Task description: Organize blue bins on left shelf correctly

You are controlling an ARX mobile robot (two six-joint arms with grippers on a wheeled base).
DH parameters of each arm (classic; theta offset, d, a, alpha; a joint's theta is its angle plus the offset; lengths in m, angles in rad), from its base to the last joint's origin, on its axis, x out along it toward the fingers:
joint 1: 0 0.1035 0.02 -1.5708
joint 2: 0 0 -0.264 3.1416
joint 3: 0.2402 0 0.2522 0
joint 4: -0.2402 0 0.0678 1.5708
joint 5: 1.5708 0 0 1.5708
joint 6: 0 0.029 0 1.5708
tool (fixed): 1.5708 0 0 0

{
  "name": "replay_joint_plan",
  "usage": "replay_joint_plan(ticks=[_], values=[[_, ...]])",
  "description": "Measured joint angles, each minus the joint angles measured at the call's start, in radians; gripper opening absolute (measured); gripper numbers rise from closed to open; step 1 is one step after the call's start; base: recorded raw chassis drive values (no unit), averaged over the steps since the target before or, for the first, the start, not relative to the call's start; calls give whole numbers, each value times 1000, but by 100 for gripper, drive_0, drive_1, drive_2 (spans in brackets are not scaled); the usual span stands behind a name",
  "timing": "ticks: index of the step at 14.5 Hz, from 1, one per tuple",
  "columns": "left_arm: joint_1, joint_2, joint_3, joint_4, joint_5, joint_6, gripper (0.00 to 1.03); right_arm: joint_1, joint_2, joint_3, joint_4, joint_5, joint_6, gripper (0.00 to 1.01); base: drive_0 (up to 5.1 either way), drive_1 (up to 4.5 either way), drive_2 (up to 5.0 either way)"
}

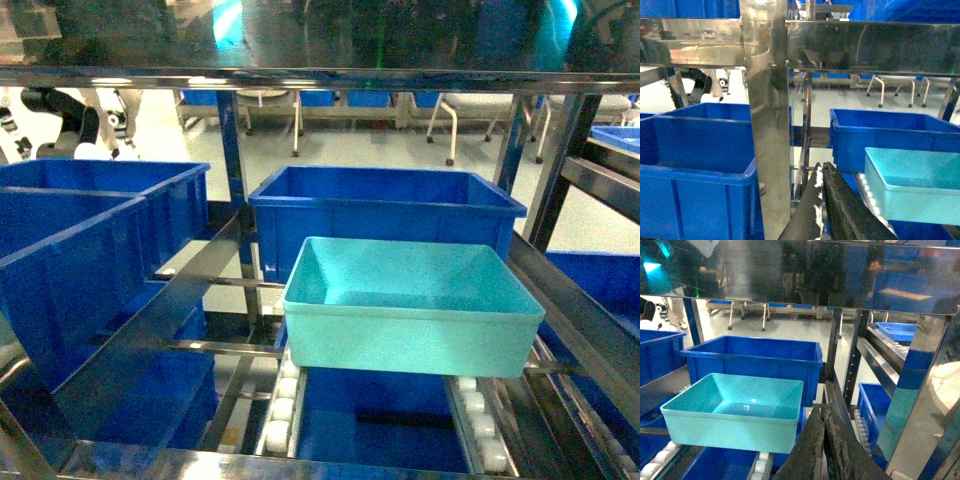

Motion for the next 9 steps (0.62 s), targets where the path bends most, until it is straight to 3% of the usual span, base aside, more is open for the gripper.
replay_joint_plan(ticks=[5, 7, 9], values=[[-13, -97, 0, -101, 19, 1, 2, 0, -186, -1, -180, 0, 0, 2, 0, 0, 0], [-13, -256, 1, -289, 19, 1, 2, 0, -249, -1, -242, 0, 0, 2, 0, 0, 0], [-13, -264, 1, -288, 17, 1, 2, 0, -295, -1, -288, -1, 0, 2, 0, 0, 0]])
